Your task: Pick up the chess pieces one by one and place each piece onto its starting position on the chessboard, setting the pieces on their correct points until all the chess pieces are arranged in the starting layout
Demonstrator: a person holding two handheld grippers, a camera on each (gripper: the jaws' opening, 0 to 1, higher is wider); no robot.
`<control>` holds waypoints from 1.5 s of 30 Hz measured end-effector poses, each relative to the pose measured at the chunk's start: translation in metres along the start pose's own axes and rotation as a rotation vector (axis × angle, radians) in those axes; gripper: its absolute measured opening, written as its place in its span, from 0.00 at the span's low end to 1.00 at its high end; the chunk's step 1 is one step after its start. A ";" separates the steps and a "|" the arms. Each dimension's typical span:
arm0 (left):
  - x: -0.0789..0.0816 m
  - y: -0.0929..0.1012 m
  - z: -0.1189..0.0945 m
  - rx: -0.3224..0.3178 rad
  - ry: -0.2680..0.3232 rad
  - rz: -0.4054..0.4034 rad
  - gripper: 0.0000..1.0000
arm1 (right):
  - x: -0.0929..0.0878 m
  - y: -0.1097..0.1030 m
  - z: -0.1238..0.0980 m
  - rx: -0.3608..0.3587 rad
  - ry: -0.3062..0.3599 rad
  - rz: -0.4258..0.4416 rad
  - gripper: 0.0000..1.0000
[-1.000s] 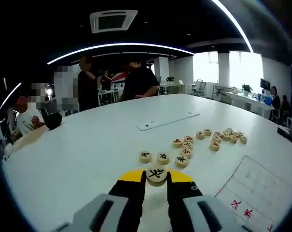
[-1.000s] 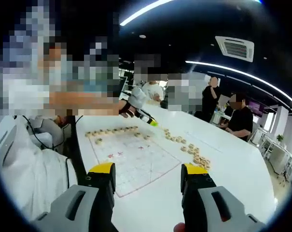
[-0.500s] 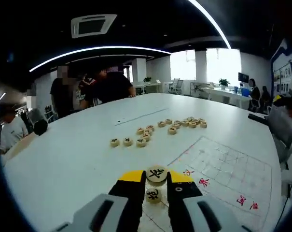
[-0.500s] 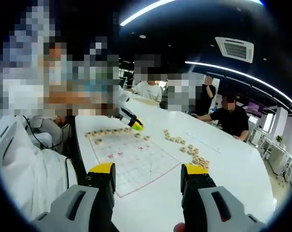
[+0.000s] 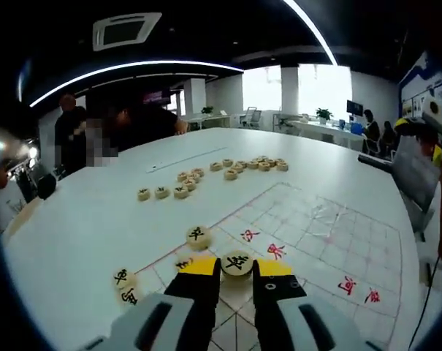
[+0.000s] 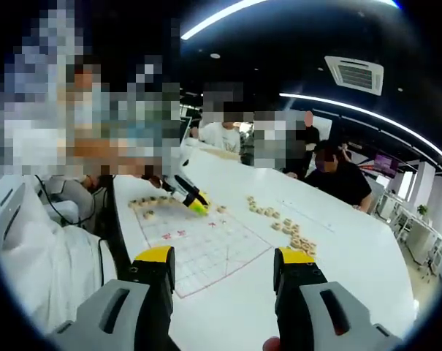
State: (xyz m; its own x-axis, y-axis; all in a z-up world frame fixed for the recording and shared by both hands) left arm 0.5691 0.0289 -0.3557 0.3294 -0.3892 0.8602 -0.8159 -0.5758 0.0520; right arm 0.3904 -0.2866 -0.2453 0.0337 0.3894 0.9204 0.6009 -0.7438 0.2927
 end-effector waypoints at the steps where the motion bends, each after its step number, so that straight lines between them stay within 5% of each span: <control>1: -0.001 -0.001 0.001 0.000 -0.004 -0.002 0.20 | 0.000 0.000 0.000 0.000 0.001 0.000 0.55; 15: -0.007 0.002 0.004 -0.020 -0.007 -0.034 0.26 | 0.000 0.000 0.001 -0.001 -0.001 0.001 0.55; 26: 0.006 0.003 -0.022 -0.005 0.103 -0.031 0.37 | 0.000 0.000 0.001 -0.001 0.000 0.001 0.55; 35: 0.017 -0.023 -0.033 0.073 0.153 -0.061 0.37 | 0.001 0.000 0.000 -0.003 0.002 0.001 0.55; 45: 0.027 -0.053 -0.020 0.162 0.166 -0.088 0.37 | 0.001 0.001 -0.002 -0.005 0.006 0.003 0.55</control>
State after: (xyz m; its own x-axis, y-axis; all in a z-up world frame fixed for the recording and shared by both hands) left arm 0.6117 0.0637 -0.3254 0.3029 -0.2167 0.9281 -0.6963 -0.7152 0.0603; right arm 0.3893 -0.2881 -0.2437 0.0310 0.3842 0.9227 0.5965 -0.7479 0.2914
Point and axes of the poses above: the point that each gripper's makers call its tool centre point, and the gripper's own axes: z roughly forward along the fingers, y roughly to its right, x roughly out of its top, the point moved 8 cm from there along -z, roughly backward along the fingers, and after that the axes turned 9 degrees about -x, right-handed, at the moved point
